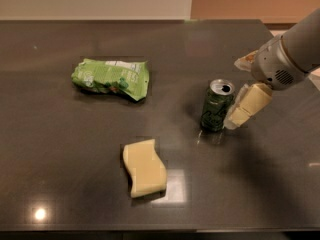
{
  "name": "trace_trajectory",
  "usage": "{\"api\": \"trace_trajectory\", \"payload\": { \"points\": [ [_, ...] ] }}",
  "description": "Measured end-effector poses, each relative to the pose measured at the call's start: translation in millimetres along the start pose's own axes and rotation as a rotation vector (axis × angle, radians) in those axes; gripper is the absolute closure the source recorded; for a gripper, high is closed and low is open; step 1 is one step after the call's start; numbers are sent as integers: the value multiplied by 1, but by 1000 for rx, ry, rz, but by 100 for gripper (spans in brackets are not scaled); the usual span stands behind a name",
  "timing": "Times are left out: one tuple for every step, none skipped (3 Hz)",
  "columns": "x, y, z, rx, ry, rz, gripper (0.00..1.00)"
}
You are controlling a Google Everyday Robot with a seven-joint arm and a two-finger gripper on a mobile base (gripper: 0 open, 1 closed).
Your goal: Move green can near green rice chip bag
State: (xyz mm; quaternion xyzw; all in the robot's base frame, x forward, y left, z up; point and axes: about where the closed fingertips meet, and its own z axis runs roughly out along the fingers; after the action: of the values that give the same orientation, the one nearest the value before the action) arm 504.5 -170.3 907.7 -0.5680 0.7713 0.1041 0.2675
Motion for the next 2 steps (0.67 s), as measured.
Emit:
{"api": "trace_trajectory", "payload": {
  "points": [
    [-4, 3, 10, -22, -30, 5, 0],
    [-6, 4, 19, -39, -44, 8, 0]
  ]
}}
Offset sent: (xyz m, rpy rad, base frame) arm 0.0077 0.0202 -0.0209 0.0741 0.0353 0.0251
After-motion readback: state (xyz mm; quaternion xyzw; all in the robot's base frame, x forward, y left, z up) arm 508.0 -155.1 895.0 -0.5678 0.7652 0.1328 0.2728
